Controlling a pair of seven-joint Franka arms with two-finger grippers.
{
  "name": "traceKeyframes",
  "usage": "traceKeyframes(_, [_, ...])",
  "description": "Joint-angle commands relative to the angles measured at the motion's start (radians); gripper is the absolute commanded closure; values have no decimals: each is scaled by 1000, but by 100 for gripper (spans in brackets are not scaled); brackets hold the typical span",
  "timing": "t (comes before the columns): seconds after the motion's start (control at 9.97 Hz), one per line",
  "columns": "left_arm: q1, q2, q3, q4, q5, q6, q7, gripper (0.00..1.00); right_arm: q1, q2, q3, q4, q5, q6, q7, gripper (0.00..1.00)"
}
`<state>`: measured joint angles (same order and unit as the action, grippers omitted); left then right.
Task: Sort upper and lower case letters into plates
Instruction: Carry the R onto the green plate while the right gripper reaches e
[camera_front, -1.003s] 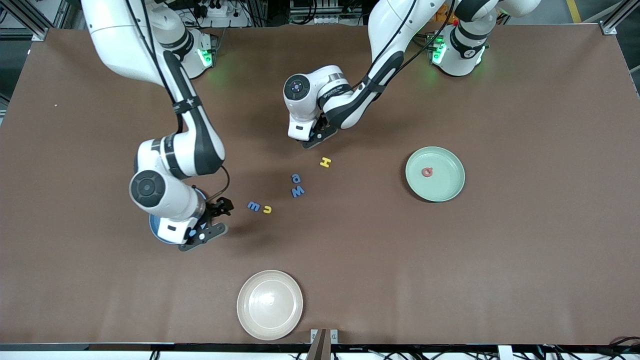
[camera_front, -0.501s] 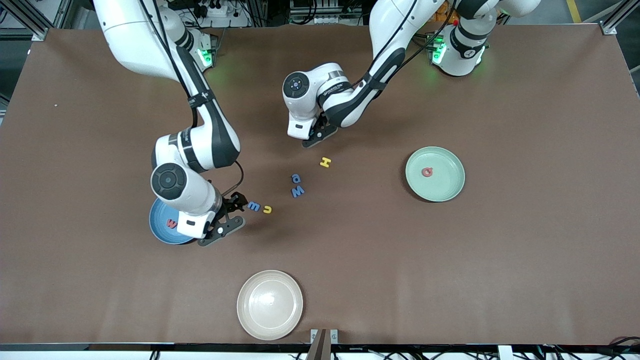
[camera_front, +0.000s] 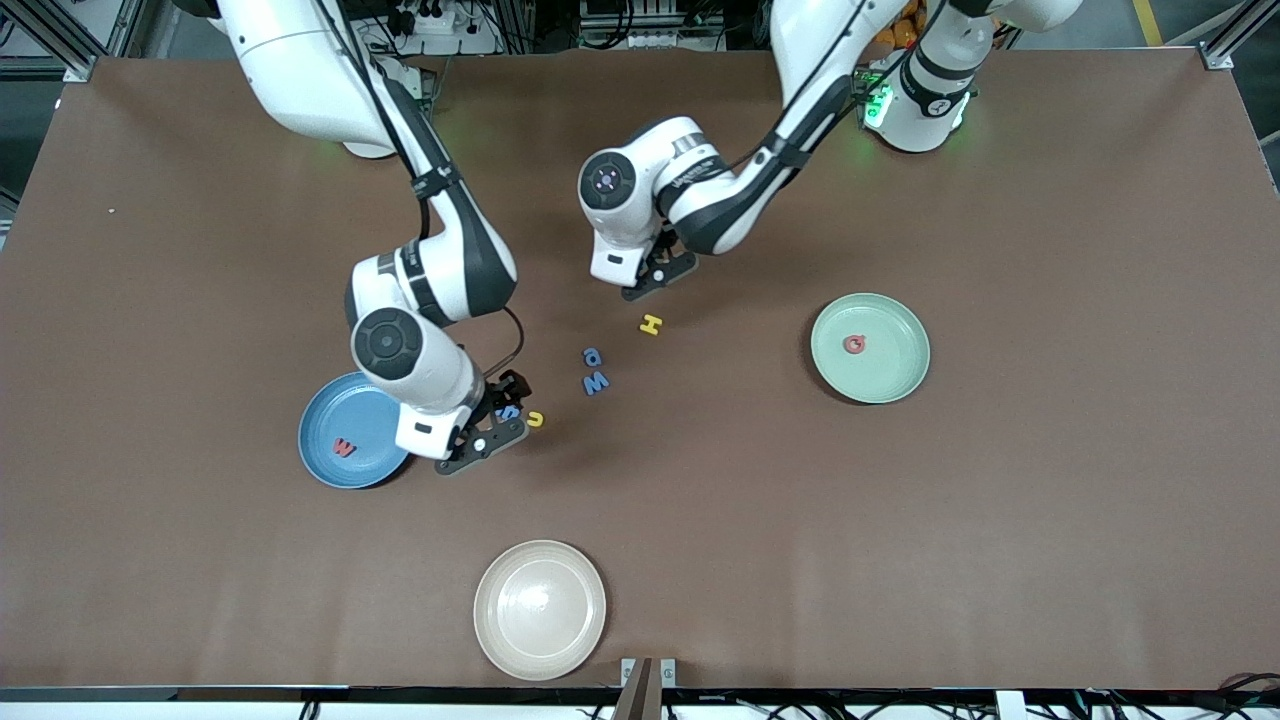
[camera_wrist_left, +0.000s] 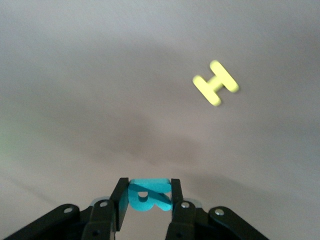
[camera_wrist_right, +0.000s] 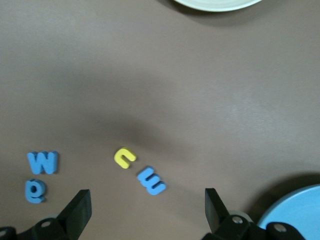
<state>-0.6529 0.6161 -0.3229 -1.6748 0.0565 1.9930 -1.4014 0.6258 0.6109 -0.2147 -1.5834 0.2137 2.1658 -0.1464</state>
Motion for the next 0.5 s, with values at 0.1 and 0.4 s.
traceKeyframes(0.1, [108,-35,-1,-64,0,-82,175,68,116,-28,-8,-53,13,29,219,0])
traceKeyframes(0.4, [211,-122,-2,-196,95,-82,326,68,169,-78,44,-243,3,236,288,0])
